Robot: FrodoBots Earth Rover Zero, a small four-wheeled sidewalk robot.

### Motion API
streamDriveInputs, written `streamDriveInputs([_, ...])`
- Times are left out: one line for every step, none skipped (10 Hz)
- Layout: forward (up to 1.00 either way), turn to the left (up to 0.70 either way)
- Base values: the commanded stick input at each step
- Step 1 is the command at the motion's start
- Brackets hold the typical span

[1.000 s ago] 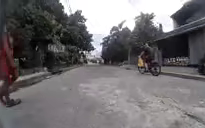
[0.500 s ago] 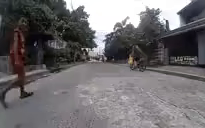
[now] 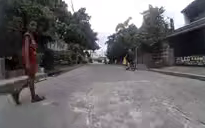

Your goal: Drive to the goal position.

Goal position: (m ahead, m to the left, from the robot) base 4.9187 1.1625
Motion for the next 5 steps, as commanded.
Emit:
streamDriveInputs([1.0,0.07])
streamDriveInputs([1.0,0.07])
streamDriveInputs([1.0,0.07])
streamDriveInputs([1.0,0.07])
streamDriveInputs([1.0,0.07])
